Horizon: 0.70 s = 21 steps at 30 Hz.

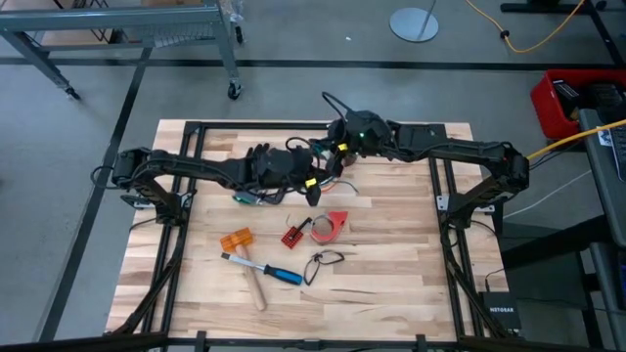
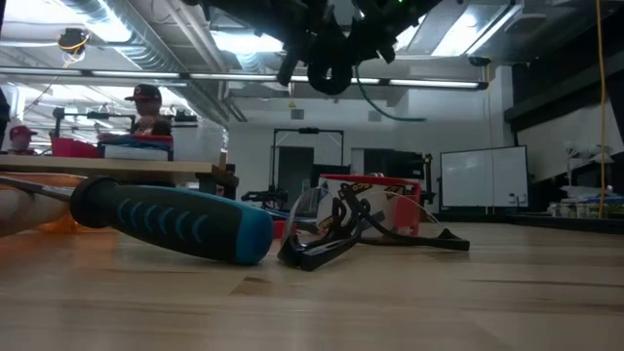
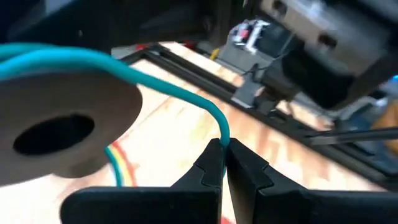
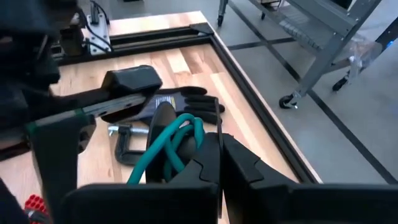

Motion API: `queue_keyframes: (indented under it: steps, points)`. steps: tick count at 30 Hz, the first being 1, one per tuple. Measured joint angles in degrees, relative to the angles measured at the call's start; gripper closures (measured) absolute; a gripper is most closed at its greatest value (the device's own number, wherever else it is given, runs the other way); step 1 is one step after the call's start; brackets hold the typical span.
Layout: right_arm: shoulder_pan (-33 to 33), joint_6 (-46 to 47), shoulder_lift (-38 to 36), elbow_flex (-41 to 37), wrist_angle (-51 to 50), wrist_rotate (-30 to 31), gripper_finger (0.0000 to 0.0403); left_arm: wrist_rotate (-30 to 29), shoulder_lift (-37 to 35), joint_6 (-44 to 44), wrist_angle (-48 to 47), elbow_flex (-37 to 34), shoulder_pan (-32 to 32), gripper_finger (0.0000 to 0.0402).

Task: Coil cords
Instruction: Coil the wire onto the spool

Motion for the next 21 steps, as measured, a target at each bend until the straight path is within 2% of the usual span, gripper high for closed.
queue_keyframes:
  steps: [5, 11, 21]
  points:
    - [-1.62, 1.54, -0.27, 0.00, 0.50, -0.30, 0.0401, -8.14, 0.00, 3.42, -3.19, 0.04, -1.80, 0.0401]
    - [-3.40, 2.84, -0.66, 0.00, 3.91, -5.94, 0.0401, -18.07, 0.04, 9.10, -4.09, 0.07, -3.28, 0.0401]
    - [-3.62, 5.40, -0.66, 0.00, 12.82, -12.51, 0.0401, -19.54, 0.20, 11.79, -3.63, 0.07, -3.51, 0.0401]
